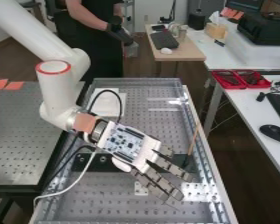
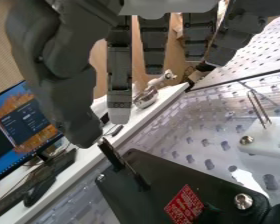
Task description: Grab the drill bit and place it in the clear container
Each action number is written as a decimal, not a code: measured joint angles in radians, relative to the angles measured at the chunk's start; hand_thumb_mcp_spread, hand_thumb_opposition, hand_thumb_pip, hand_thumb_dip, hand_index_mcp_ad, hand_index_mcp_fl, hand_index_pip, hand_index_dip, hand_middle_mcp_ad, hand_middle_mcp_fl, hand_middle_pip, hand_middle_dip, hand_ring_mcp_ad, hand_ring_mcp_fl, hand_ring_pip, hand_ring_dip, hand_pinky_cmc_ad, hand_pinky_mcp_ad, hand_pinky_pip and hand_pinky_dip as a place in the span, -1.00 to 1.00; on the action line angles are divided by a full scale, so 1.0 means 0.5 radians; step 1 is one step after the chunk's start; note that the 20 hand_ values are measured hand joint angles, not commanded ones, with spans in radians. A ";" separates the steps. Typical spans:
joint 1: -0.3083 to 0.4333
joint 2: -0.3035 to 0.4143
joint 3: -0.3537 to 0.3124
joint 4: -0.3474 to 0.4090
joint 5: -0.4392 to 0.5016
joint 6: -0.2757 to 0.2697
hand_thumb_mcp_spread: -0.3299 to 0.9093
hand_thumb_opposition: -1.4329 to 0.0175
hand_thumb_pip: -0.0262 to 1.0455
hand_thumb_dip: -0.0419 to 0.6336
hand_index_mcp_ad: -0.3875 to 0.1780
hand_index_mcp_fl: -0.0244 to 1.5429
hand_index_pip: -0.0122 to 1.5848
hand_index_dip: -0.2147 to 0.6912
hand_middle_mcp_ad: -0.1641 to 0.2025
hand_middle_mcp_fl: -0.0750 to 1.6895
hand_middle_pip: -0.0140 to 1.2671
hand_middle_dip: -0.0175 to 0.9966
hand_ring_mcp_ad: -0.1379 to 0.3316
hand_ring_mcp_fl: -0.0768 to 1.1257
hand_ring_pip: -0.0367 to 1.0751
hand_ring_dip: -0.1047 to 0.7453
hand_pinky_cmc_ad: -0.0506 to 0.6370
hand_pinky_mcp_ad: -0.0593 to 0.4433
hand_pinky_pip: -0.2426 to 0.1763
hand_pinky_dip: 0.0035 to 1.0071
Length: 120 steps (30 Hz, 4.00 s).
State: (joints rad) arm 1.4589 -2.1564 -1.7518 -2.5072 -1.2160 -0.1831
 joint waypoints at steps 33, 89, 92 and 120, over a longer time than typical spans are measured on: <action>0.028 -0.117 0.046 0.084 0.068 0.084 0.24 -0.22 0.19 -0.09 0.17 -0.53 0.70 -0.25 0.39 -0.76 -0.76 -0.66 0.55 -0.87 -0.76 -0.77 -0.09 -0.03 -0.21 -0.62; 0.015 -0.133 0.071 0.110 0.057 0.083 0.42 -0.32 0.05 -0.09 -0.10 -0.23 0.77 -0.30 0.26 -0.68 -0.76 -0.65 0.47 -0.85 -0.76 -0.75 -0.14 -0.05 -0.04 -0.62; 0.018 -0.133 0.067 0.123 0.059 0.084 0.44 -0.33 0.04 -0.08 -0.10 -0.20 0.73 -0.29 0.26 -0.68 -0.76 -0.63 0.47 -0.85 -0.73 -0.75 -0.14 -0.05 -0.04 -0.62; 0.060 0.065 0.034 0.192 -0.001 -0.049 0.57 -0.36 -0.13 -0.09 -0.10 0.01 0.51 -0.30 0.26 -0.64 -0.75 -0.62 0.47 -0.82 -0.72 -0.74 -0.10 -0.06 -0.04 -0.62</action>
State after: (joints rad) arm 1.4890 -2.1238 -1.7345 -2.4112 -1.2165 -0.2077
